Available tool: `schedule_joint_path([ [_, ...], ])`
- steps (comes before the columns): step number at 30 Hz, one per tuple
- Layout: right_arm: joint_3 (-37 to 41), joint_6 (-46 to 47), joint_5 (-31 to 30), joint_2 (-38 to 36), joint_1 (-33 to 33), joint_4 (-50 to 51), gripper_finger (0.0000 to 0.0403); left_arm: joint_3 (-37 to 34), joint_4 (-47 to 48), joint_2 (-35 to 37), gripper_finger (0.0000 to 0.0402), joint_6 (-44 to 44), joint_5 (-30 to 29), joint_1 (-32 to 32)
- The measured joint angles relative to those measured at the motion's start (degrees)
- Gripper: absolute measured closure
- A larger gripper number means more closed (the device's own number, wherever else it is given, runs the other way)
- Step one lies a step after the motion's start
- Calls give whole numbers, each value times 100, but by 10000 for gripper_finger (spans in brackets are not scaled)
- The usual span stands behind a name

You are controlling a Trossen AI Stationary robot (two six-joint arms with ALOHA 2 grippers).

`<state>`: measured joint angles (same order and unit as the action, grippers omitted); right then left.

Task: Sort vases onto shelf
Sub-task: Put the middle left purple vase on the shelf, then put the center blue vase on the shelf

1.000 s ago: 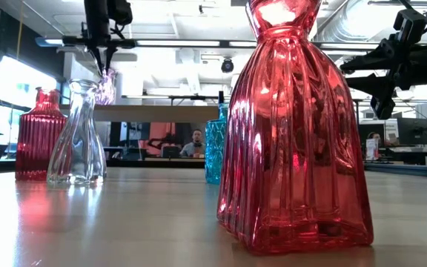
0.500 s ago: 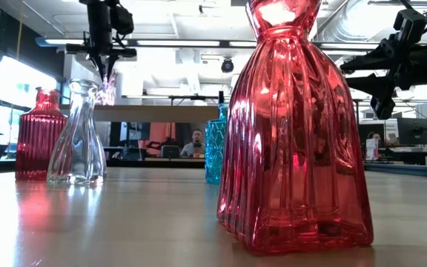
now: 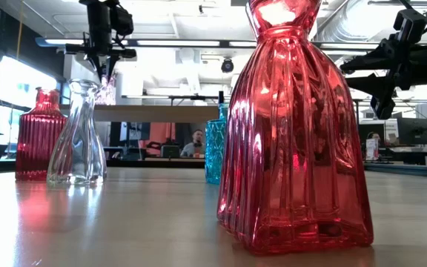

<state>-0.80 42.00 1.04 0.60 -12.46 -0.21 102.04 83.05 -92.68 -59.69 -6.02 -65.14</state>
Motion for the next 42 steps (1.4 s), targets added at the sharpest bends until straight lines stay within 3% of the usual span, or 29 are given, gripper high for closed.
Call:
schedule_joint_path([
  [11,0,0,0,0,1,0,286,0,6,0,300,46,39,0],
  [42,0,0,0,0,-1,0,286,0,-344,488,301,197,146,0],
])
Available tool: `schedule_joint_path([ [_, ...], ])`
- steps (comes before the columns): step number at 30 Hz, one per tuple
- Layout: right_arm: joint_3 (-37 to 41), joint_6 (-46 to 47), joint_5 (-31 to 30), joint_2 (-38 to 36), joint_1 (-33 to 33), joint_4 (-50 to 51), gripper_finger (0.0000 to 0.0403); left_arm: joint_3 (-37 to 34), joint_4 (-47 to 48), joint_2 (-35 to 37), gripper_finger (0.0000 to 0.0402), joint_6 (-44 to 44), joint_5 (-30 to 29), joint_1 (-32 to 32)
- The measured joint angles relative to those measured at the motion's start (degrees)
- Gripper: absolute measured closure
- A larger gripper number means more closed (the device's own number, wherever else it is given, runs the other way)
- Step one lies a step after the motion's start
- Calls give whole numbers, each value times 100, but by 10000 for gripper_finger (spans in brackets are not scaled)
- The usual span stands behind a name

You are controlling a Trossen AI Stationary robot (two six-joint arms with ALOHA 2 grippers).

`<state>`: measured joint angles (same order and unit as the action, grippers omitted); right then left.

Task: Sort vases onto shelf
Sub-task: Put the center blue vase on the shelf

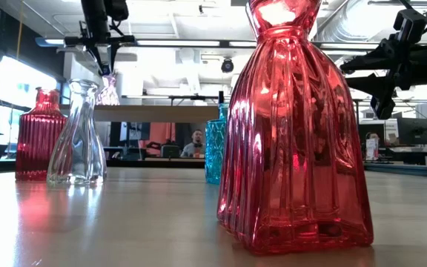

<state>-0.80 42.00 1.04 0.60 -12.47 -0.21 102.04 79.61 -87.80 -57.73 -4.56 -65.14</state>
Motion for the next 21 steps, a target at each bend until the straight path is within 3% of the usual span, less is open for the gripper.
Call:
schedule_joint_path([
  [9,0,0,0,0,0,0,286,0,-278,338,301,577,161,80],
  [21,0,0,0,0,2,0,286,0,-1130,692,301,3223,162,913],
])
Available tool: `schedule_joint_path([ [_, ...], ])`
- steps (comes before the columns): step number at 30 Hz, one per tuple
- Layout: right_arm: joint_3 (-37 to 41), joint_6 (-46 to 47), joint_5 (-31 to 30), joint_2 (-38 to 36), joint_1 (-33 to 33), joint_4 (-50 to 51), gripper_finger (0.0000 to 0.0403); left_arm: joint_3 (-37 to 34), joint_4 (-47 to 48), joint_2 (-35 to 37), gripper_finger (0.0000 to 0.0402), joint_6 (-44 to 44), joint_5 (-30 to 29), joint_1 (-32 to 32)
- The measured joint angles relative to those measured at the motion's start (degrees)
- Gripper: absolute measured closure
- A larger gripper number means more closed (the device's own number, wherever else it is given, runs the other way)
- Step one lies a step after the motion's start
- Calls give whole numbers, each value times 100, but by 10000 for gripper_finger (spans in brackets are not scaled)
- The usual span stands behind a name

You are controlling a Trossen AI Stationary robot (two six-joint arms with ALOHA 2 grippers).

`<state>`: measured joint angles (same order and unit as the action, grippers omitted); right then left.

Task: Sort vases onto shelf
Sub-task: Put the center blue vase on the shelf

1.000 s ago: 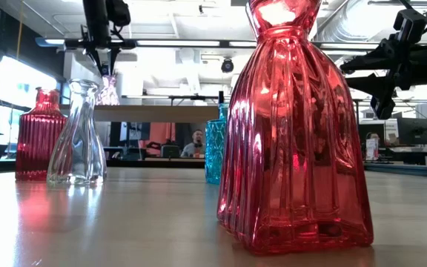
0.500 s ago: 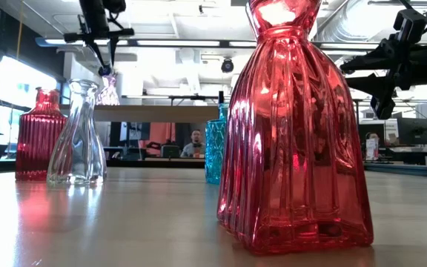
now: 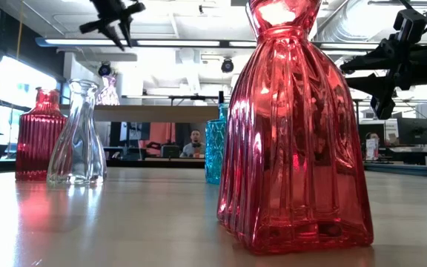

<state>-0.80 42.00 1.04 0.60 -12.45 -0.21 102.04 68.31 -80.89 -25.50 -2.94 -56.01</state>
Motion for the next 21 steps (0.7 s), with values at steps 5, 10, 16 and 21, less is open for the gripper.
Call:
schedule_joint_path([
  [5,0,0,0,0,-2,0,286,0,-201,60,301,841,353,403],
  [10,0,0,2,0,-2,0,286,0,-182,143,301,1453,812,885],
  [16,0,0,0,-1,0,0,286,0,-183,213,301,1814,885,1730],
  [21,0,0,0,0,0,0,286,0,-202,210,301,1867,883,2418],
])
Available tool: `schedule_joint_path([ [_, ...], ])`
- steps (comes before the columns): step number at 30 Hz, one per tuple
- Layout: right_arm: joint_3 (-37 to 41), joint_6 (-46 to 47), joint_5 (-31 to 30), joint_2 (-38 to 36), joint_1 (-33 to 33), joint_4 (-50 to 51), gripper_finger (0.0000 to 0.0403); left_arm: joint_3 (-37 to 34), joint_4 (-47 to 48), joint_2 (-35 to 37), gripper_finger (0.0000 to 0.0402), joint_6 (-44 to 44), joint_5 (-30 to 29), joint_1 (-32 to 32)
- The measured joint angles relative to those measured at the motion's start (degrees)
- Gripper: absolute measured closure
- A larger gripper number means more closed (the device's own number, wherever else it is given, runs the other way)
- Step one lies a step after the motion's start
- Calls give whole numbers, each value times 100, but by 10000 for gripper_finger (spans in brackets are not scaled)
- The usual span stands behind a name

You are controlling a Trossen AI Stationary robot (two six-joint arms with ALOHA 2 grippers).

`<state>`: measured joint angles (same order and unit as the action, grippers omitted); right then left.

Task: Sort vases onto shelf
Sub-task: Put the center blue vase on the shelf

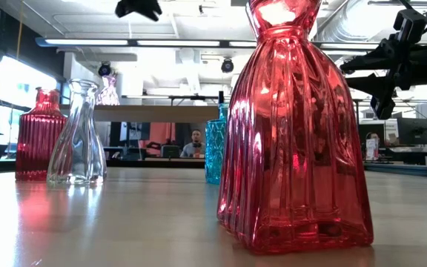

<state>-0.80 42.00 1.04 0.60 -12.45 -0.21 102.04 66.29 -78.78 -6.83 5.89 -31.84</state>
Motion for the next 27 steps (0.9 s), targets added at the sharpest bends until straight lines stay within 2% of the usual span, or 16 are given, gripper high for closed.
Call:
schedule_joint_path([
  [12,0,0,0,0,-2,0,286,0,-416,-2,301,4,-2,1383],
  [21,0,0,0,0,-2,0,286,2,-724,-111,301,-176,-7,2054],
  [27,0,0,0,2,-1,0,286,2,-755,-352,301,-608,-129,2408],
])
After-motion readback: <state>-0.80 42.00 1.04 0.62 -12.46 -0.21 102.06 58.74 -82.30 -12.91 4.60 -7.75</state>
